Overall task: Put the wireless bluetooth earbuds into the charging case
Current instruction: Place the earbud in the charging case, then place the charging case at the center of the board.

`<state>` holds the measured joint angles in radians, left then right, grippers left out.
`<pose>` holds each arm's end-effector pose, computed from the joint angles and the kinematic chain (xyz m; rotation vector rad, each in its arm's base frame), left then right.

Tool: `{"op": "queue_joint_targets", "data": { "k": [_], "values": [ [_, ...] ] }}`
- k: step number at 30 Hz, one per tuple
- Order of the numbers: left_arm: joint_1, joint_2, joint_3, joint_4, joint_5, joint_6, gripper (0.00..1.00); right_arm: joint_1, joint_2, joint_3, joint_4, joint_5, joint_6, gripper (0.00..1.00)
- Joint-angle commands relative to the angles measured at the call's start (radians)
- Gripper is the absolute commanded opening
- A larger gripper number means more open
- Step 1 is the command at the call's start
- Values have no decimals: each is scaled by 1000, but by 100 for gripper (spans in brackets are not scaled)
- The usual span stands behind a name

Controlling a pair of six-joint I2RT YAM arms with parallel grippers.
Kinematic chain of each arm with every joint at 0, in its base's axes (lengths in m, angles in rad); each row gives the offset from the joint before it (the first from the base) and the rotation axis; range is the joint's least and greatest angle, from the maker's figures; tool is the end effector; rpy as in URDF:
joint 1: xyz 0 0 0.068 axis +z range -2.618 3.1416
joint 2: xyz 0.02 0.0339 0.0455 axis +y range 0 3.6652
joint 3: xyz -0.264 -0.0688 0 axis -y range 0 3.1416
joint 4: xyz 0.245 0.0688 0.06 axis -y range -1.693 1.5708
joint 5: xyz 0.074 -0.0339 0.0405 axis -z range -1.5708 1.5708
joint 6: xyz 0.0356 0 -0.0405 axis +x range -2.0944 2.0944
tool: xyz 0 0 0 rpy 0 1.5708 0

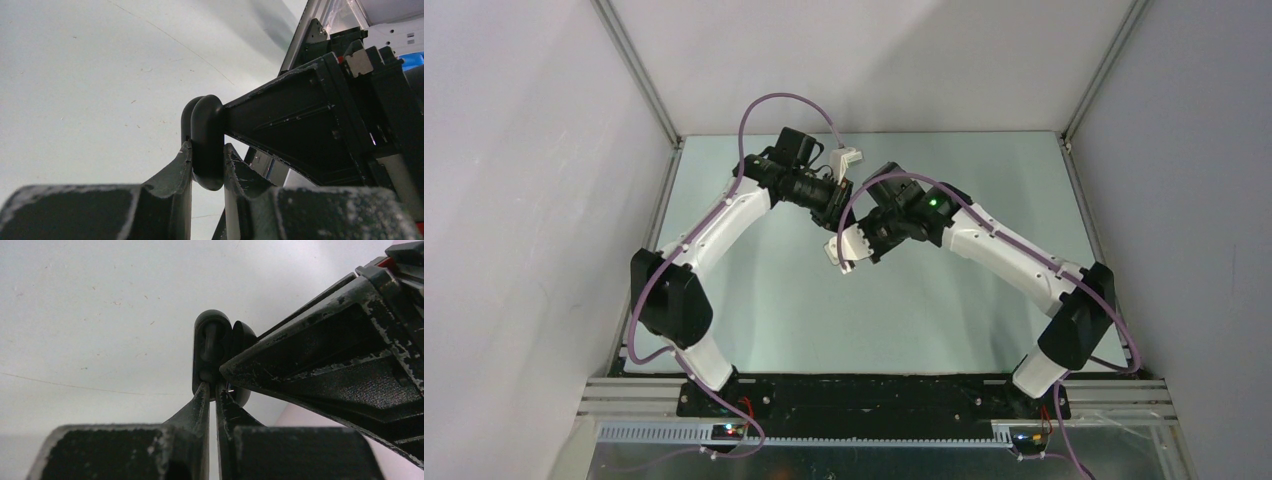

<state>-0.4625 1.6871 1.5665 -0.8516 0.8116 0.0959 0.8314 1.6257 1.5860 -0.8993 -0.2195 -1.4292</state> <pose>0.3076 -0.1822 0.3244 0.9904 2.2724 -1.1763 0.2274 0.2608 0.3396 -2.2779 0.9752 0.0224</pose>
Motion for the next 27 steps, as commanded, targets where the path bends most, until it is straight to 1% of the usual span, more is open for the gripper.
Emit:
{"op": "queue_joint_targets", "data": {
  "k": [1,2,5,12,14,17,19,21,22,25,27],
  "values": [
    [-4,-17,35,14,21,2,0,4,8,14,27,23,31,10],
    [-4,-18,35,13,21,1,0,4,3,15,29,30,34,14],
    [-4,-18,35,13,18,4,0,0,-28,25,28,18,50,21],
    [-2,-14,37,12,12,14,0,-19,-123,41,-33,-30,131,26],
    [4,-8,35,13,24,14,0,-35,-158,31,-40,-52,165,27],
    [10,17,31,13,63,18,0,-86,-212,-12,-34,-114,234,31],
    [16,42,29,12,90,29,0,-124,-235,-44,-10,-147,314,33],
    [21,80,20,12,124,39,0,-165,-246,-70,10,-197,439,34],
    [22,92,15,12,138,53,0,-191,-246,-84,13,-229,469,34],
    [21,171,-21,11,223,101,0,-241,-235,-99,21,-275,641,34],
    [21,205,-36,12,259,145,0,-285,-226,-109,25,-333,736,34]
  ]
}}
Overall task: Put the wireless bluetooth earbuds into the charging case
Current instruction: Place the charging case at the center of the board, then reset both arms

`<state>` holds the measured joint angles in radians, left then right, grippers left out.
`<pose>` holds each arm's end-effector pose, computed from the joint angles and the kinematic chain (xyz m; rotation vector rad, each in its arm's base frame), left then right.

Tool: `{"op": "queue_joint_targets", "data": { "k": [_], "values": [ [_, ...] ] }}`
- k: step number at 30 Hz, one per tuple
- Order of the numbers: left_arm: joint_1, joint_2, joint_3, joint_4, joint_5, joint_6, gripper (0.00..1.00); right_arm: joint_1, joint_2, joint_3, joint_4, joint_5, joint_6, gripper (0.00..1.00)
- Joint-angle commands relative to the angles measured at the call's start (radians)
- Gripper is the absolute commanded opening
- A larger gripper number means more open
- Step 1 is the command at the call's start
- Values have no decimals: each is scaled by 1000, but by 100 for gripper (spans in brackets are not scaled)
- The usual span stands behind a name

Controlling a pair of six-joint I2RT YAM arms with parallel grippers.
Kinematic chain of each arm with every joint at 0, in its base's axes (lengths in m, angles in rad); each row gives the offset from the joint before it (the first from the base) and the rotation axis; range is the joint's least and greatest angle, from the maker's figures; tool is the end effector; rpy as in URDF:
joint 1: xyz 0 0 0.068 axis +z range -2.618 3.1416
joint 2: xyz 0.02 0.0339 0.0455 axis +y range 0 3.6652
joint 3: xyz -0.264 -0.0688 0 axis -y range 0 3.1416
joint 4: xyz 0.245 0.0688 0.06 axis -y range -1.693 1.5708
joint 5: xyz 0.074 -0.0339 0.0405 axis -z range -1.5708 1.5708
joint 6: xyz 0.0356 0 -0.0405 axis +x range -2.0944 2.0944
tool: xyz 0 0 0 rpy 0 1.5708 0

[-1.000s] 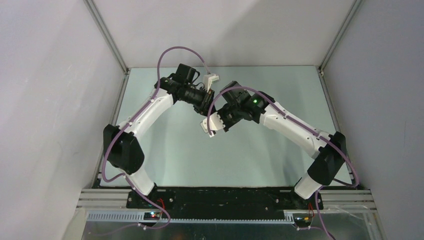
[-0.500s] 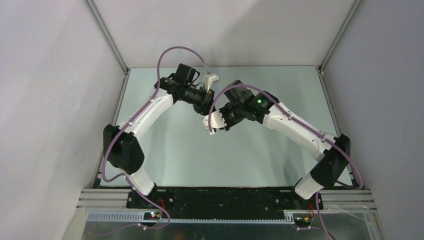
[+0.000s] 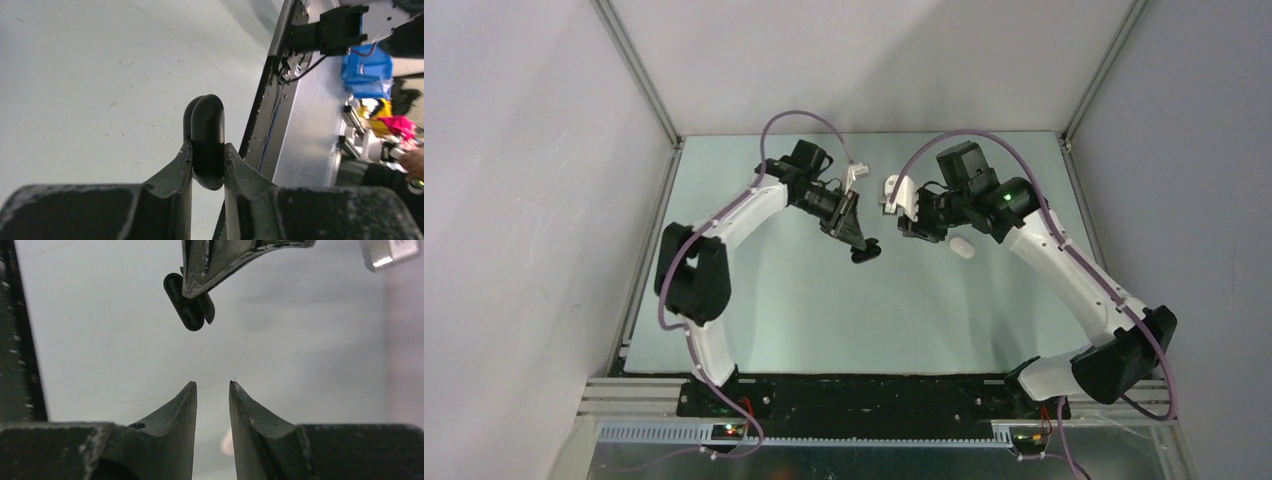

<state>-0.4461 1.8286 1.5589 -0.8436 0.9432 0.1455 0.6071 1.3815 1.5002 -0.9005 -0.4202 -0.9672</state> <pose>0.3316 -0.1905 0.2762 1.0192 2.3196 -1.3563 0.2234 0.1728 0.3863 -1.7575 1.4657 0.3083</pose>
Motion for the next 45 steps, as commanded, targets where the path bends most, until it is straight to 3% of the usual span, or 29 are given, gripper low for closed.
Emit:
{"op": "queue_joint_targets", "data": {
  "k": [1,6,16,18,20,24,27,30,36,38,40,41,43,45],
  "values": [
    [4,77,-33,4,137,123,0,-92,18,-42,32,-173,304,34],
    [-7,204,-15,-2,150,146,0,-189,7,-156,91,-283,472,35],
    [-28,337,39,-5,-33,240,0,-266,34,-211,158,-265,572,37],
    [-28,347,54,-4,-68,260,5,-273,39,-210,161,-262,574,38],
    [-31,344,73,-3,-127,270,22,-276,40,-211,160,-250,567,38],
    [-32,287,104,-2,-261,297,38,-284,40,-214,175,-216,562,37],
    [-17,216,107,2,-273,279,45,-297,40,-215,184,-204,564,38],
    [-7,111,75,15,-289,265,61,-312,38,-216,178,-203,561,38],
    [20,-109,-25,84,-376,199,65,-360,-3,-188,179,-222,600,38],
    [56,-200,-34,97,-402,164,66,-380,-34,-147,188,-200,626,49],
    [92,-291,-41,126,-484,118,68,-403,-67,-97,231,-116,674,76],
    [107,-350,-57,161,-509,99,88,-413,-77,-89,276,-95,722,93],
    [150,-434,-98,230,-606,36,98,-435,-102,-68,357,10,814,99],
    [174,-506,-144,284,-745,-8,99,-426,-121,-57,411,156,892,99]
  ]
}}
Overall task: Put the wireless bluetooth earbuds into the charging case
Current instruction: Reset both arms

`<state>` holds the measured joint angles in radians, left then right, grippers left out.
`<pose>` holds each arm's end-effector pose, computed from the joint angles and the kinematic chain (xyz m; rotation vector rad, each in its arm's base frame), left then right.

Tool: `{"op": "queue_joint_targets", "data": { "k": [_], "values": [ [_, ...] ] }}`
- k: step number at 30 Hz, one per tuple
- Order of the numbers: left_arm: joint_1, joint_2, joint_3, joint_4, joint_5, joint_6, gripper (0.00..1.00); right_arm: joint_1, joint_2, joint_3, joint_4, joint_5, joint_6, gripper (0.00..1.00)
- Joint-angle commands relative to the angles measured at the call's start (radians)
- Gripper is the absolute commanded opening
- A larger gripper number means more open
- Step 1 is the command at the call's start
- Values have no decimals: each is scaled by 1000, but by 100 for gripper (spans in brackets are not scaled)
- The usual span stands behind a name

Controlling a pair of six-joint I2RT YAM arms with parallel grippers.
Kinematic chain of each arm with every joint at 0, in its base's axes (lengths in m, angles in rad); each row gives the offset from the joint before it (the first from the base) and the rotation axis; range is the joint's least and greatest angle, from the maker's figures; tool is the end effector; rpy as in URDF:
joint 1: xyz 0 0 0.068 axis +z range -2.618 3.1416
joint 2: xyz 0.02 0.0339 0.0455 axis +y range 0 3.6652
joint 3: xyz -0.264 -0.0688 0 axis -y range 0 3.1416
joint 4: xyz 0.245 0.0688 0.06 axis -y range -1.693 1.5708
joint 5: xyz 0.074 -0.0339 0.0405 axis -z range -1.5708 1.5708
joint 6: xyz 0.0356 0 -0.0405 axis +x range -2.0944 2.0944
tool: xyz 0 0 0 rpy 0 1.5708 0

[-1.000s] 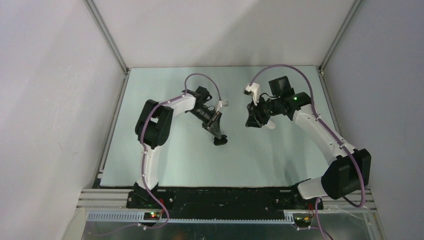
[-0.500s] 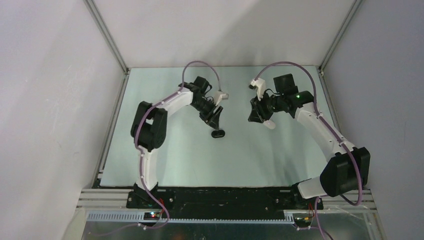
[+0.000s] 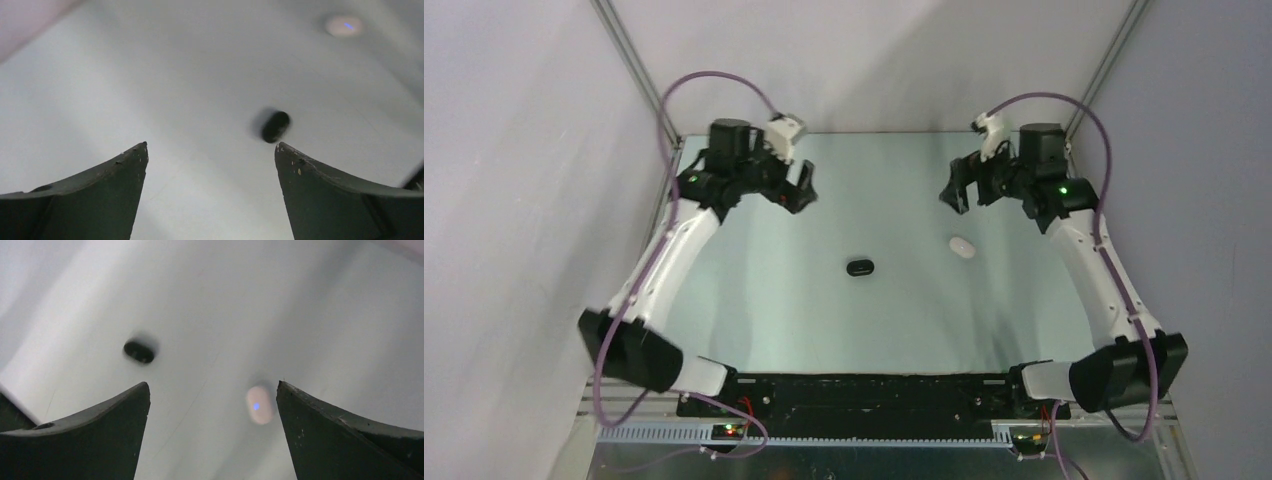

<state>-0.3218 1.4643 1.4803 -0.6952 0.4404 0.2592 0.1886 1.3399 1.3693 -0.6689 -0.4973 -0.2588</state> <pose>0.2974 -0.1152 0.3732 0.8605 2.0521 -0.5281 0.2789 0.0705 0.3748 -0.7439 2.0341 0.5073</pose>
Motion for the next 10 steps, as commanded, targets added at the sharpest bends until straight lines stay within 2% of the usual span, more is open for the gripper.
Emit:
{"op": "queue_joint_targets", "data": {
  "k": [1,3,5,10],
  "values": [
    [61,-166,-87,185,-330,-157,100,2,-81,71,195,349,214,99],
    [76,-265,-173,282,-410,-220,100,28,-84,48,221,513,286,99],
    [79,-324,-278,368,-448,-249,100,37,-99,6,251,562,311,99],
    [79,-358,-321,405,-491,-250,100,38,-110,-15,267,497,313,100]
  ]
}}
